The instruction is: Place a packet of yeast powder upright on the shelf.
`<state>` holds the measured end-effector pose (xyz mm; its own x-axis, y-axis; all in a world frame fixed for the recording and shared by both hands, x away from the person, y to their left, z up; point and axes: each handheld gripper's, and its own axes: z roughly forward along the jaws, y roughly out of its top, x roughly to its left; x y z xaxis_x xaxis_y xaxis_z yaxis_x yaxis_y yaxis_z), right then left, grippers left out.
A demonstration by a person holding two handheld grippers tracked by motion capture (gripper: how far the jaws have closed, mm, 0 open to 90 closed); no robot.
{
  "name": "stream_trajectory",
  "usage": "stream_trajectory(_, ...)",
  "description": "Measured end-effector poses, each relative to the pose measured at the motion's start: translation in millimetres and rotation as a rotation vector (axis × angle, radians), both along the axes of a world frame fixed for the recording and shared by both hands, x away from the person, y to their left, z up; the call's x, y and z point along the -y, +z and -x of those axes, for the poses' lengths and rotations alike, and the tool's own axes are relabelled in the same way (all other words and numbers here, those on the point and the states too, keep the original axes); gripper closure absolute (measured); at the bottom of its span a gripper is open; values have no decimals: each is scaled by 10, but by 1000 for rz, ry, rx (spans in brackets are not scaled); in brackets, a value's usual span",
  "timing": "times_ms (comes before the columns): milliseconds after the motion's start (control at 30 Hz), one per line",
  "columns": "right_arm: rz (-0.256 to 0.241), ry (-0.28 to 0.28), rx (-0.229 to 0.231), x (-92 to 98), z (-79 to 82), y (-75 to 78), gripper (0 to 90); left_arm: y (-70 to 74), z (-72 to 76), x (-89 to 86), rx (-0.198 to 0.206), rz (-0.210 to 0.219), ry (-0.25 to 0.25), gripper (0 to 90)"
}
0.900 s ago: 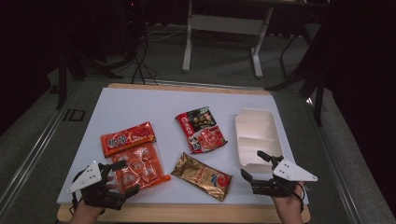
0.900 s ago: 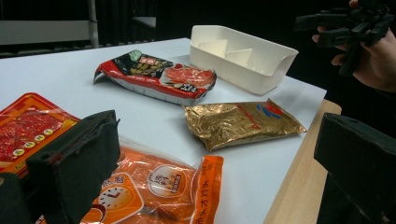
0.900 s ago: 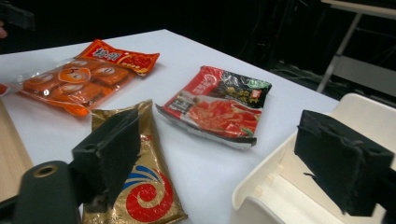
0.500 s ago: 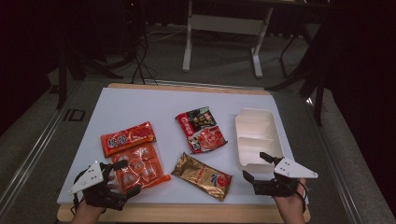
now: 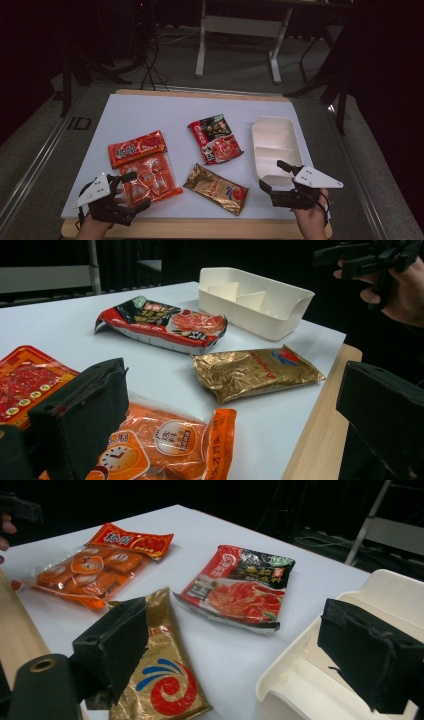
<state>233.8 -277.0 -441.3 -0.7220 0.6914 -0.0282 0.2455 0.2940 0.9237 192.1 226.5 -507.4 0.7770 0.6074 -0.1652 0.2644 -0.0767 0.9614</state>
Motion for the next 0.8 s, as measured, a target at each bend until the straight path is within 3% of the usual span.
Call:
stream_trajectory(167,27,31,7,-109,6,92,117,2,4,9,3,-9,-3,5)
stream_trajectory(467,41,107,-26,-282,-33,124,115,-3,-3,-2,-5,2,-6,4)
stream_trajectory(800,25,161,-23,-487,-160,198,111,-11,-12,7,-18,-3,-15,4)
